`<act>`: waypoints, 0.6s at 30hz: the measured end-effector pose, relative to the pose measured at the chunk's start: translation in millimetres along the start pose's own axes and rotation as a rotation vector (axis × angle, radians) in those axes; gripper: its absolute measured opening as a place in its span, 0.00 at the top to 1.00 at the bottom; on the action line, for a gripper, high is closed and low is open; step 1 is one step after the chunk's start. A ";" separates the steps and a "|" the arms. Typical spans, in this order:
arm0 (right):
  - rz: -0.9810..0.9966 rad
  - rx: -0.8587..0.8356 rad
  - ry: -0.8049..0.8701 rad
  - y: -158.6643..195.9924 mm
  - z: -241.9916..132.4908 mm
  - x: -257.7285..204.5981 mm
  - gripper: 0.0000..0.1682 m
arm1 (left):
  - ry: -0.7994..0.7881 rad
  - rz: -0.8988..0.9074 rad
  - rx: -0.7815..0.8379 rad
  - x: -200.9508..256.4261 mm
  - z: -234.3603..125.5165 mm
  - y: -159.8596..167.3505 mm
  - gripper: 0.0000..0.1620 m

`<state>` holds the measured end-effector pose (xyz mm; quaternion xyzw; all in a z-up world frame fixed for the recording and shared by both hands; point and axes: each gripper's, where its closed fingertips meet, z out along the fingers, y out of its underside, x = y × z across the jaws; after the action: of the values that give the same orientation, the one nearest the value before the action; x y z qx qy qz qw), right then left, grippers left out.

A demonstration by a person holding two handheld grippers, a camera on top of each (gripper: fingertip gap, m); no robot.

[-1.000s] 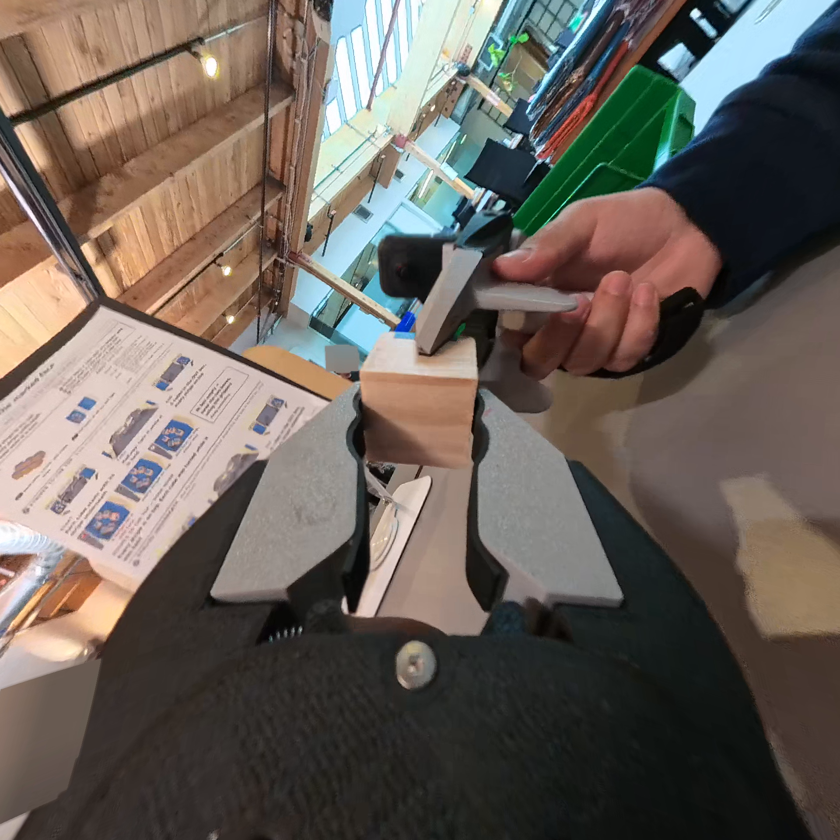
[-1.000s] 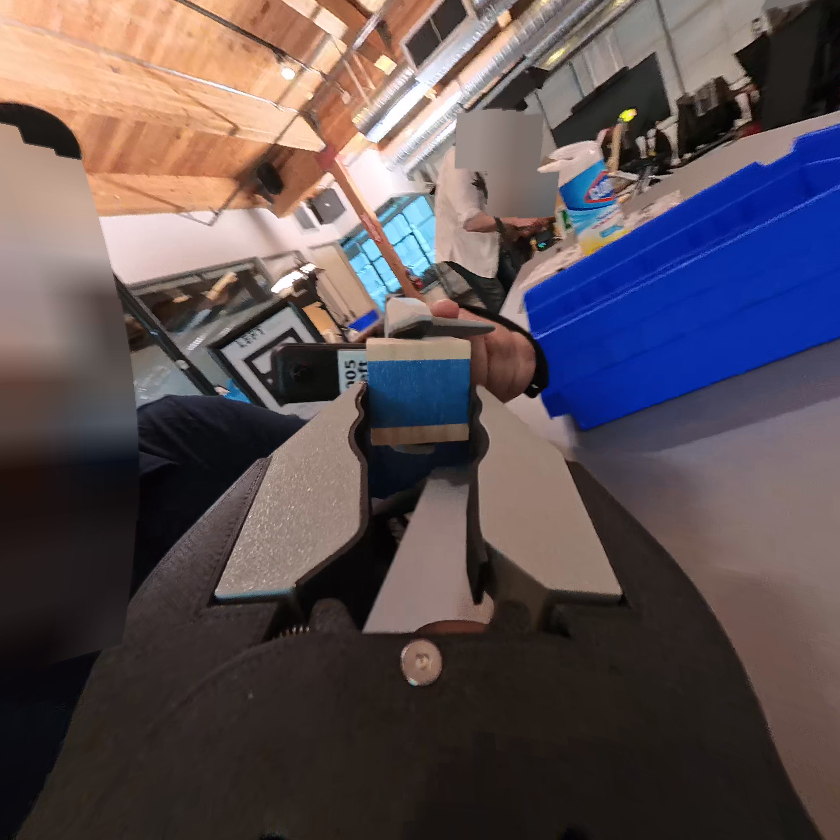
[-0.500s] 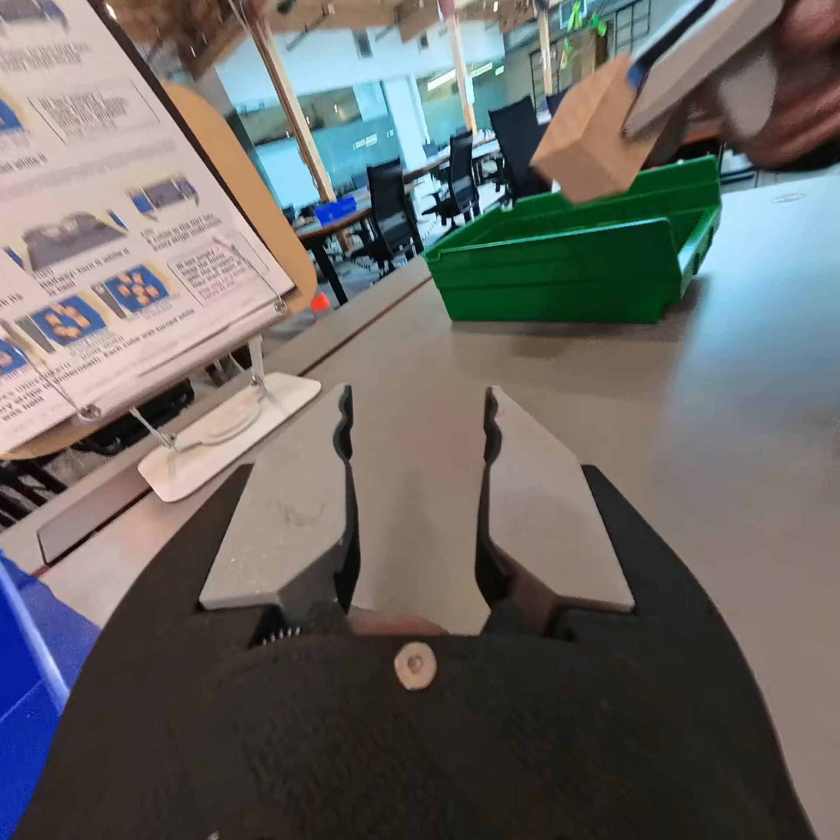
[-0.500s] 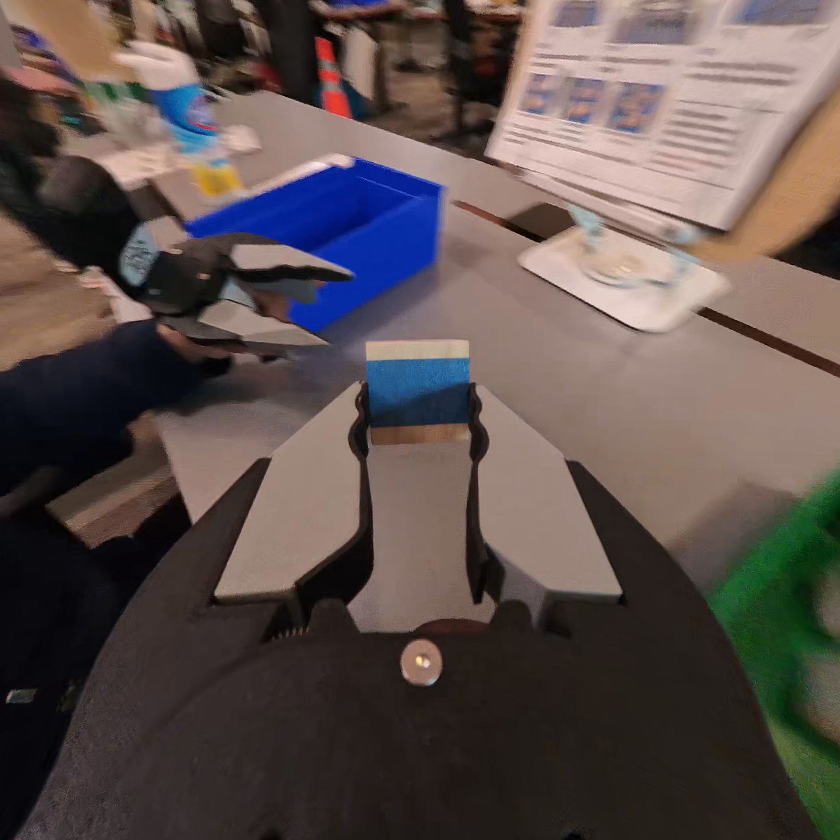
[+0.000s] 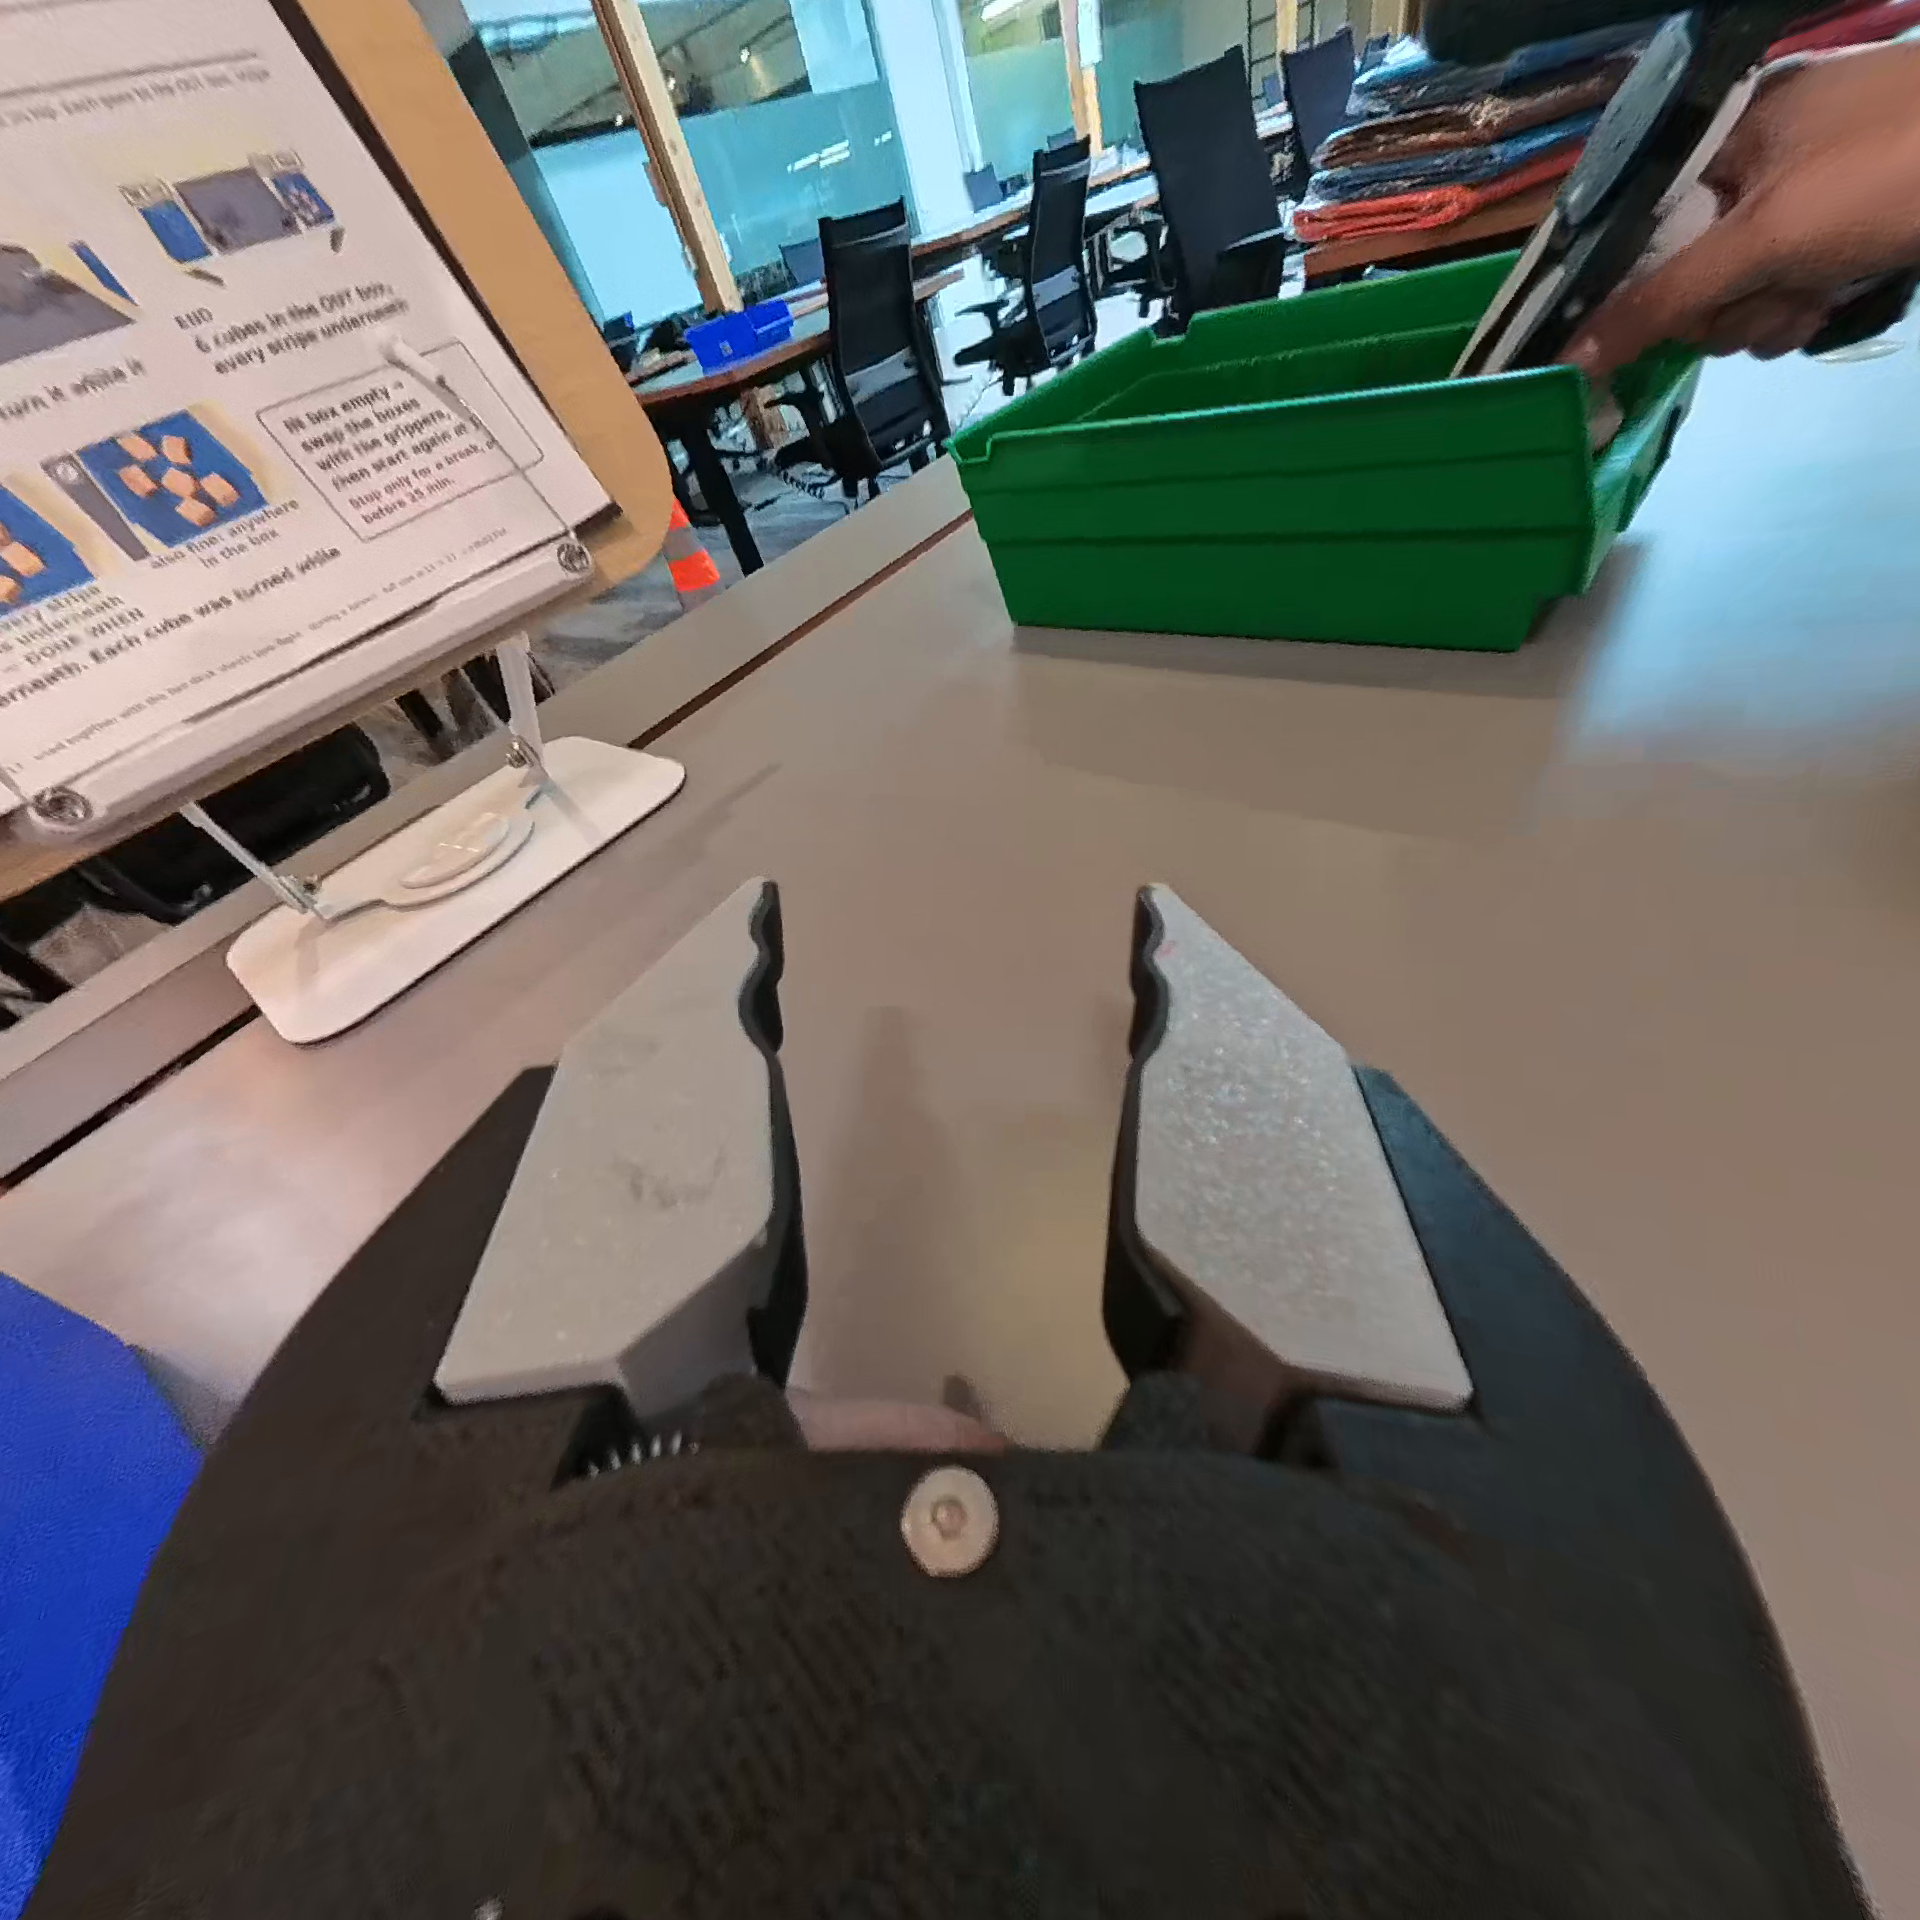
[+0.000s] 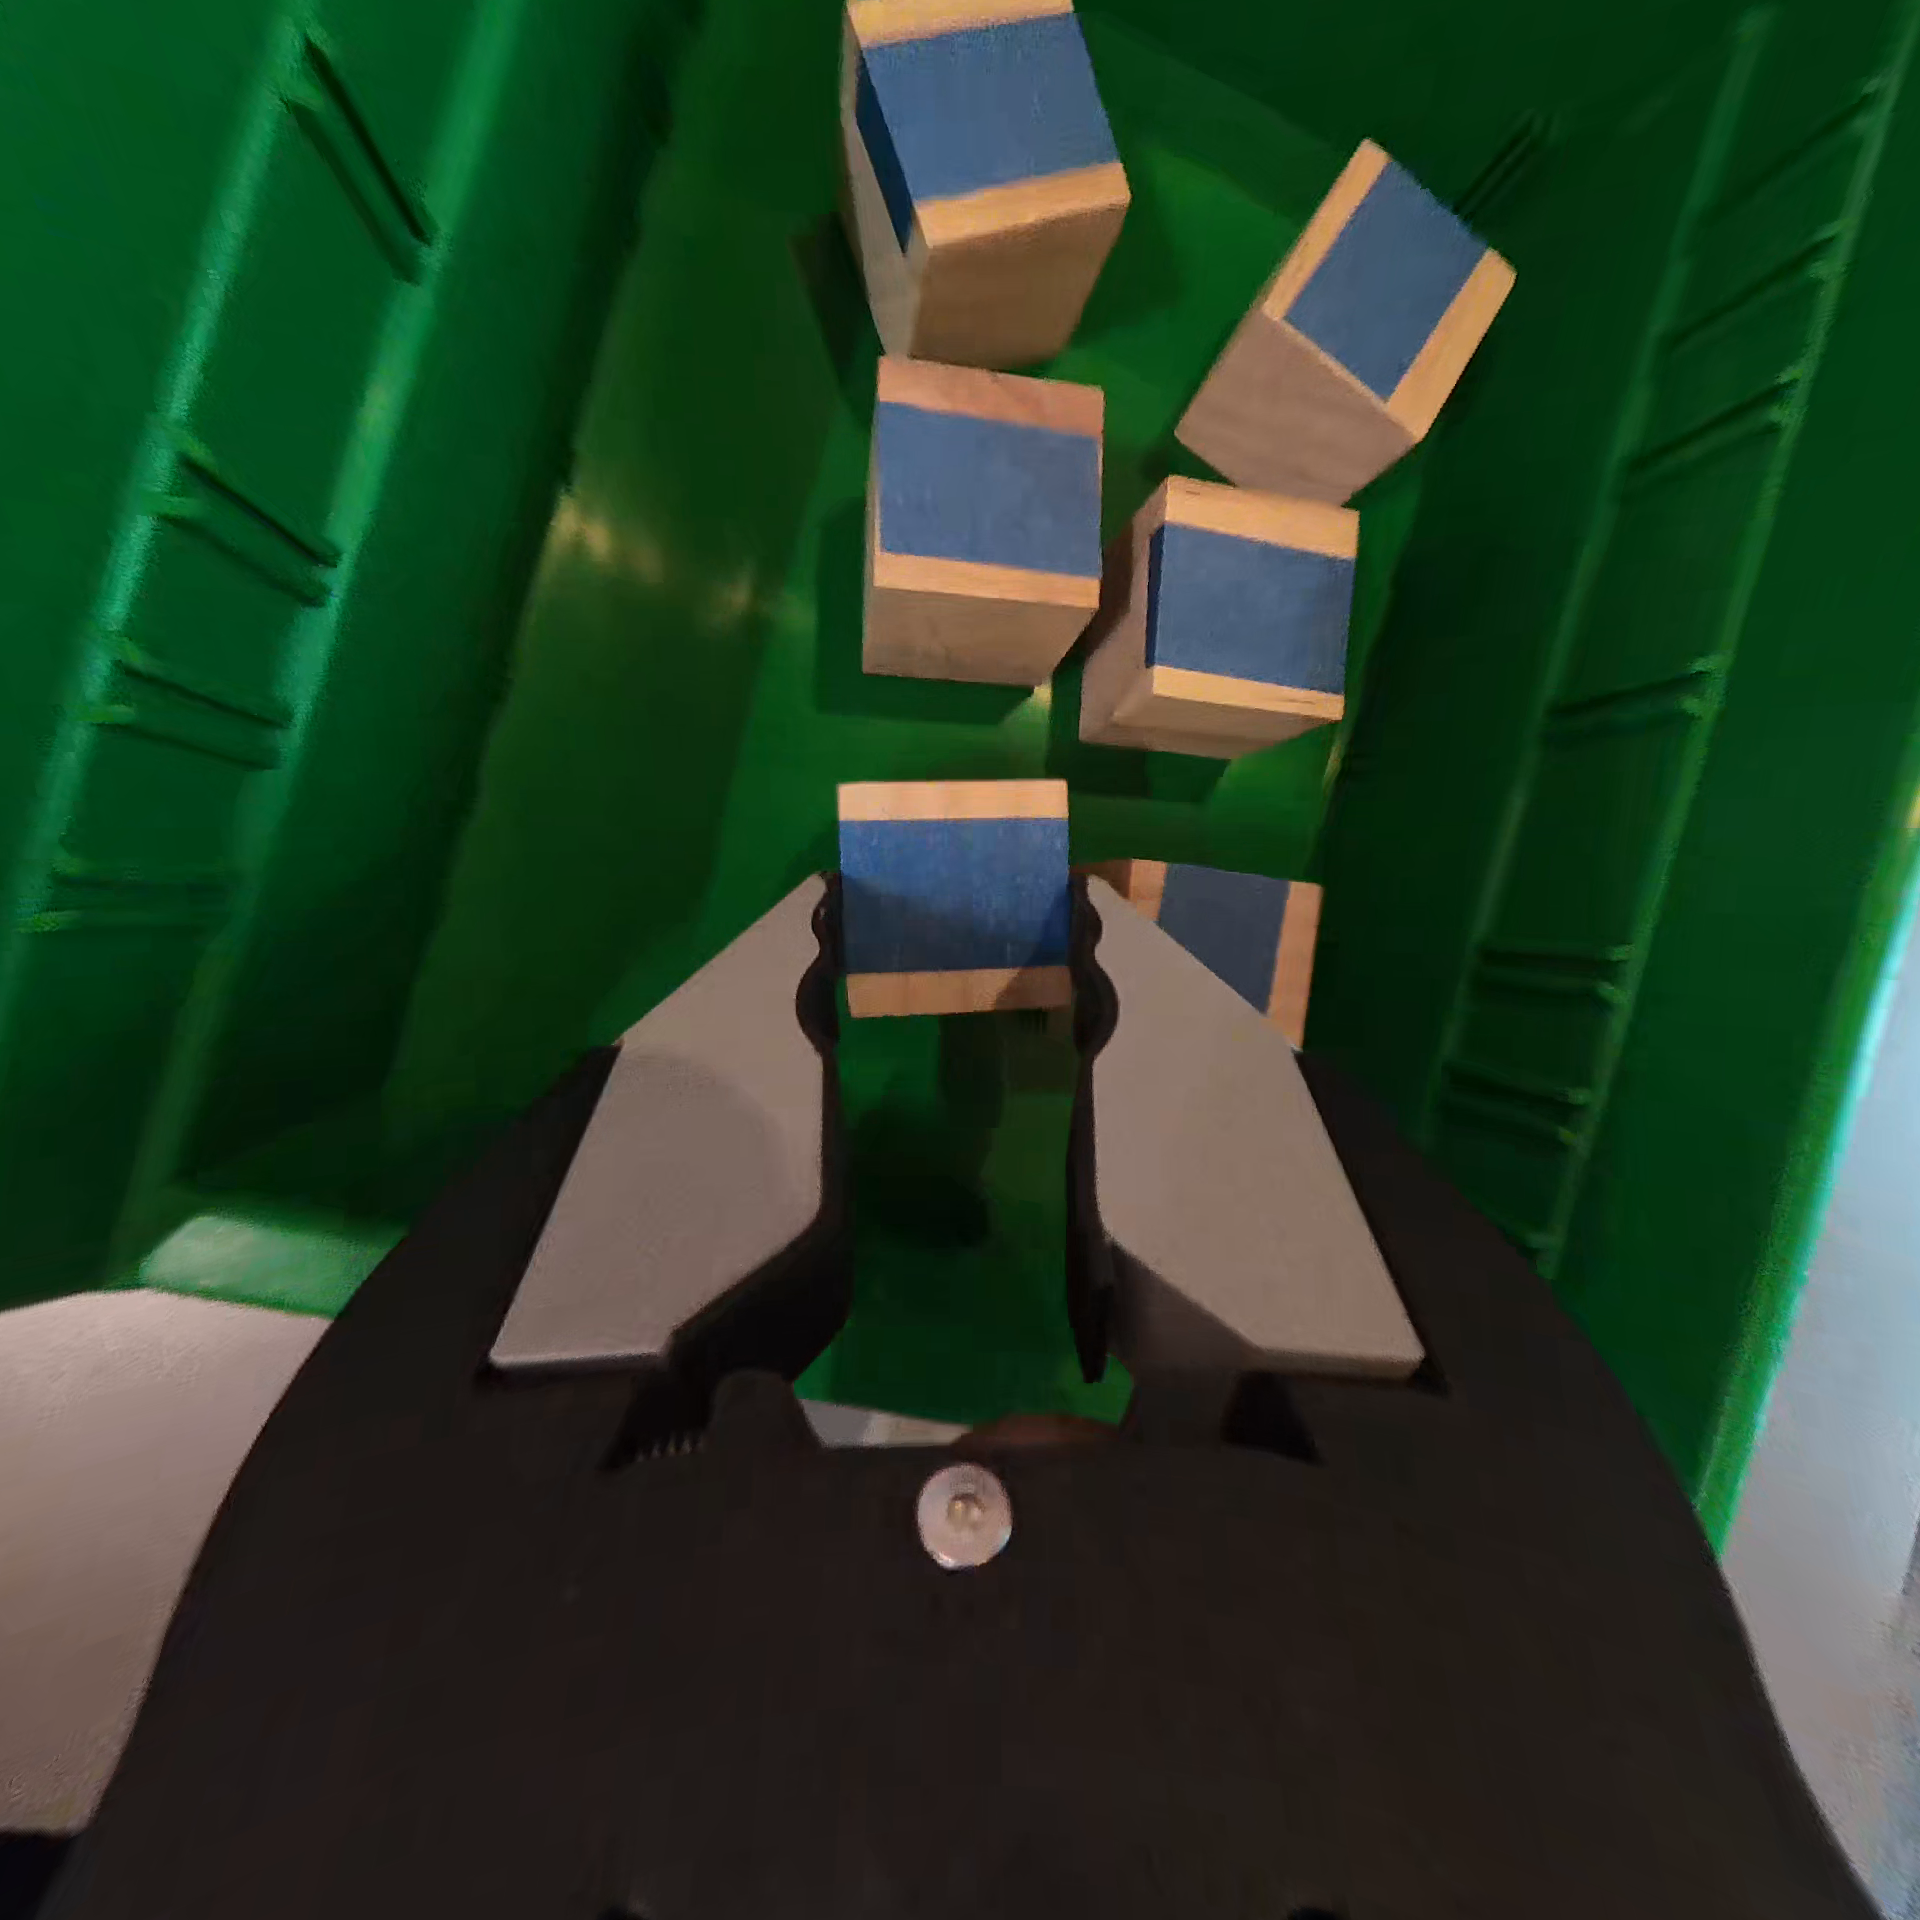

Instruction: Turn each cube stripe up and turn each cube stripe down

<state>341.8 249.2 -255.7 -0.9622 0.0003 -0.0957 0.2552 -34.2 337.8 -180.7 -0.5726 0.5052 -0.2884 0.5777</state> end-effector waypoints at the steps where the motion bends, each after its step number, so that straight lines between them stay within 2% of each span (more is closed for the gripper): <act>1: 0.007 0.000 -0.003 0.1 1.8 0.5 0.75 | -0.009 -0.010 -0.016 1.7 -2.0 3.0 0.56; 3: 0.015 0.028 -0.004 -2.8 -3.2 1.8 0.74 | -0.033 -0.005 -0.030 9.5 -14.4 1.5 0.50; 5: 0.016 0.088 -0.009 -7.2 -16.5 2.1 0.72 | -0.074 0.015 0.009 17.6 -33.6 -11.1 0.53; 7: 0.026 0.173 -0.020 -10.6 -34.8 -1.9 0.68 | -0.118 0.051 -0.035 19.7 -52.3 -16.2 0.51; 12: 0.036 0.514 -0.277 -23.0 -88.5 -71.2 0.63 | -0.396 0.058 -0.115 -26.8 -119.6 -18.3 0.51; 14: 0.049 0.586 -0.222 -21.5 -94.3 -78.4 0.73 | -0.488 -0.027 -0.152 -49.5 -142.7 0.8 0.51; 18: 0.026 0.631 -0.082 -18.2 -100.4 -82.2 0.78 | -0.546 -0.142 -0.257 -74.6 -143.9 41.6 0.51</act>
<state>241.8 219.8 -176.5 -0.8384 -0.0275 -0.0490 0.5422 -200.0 360.0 -177.5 -0.7312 0.3224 -0.0972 0.5933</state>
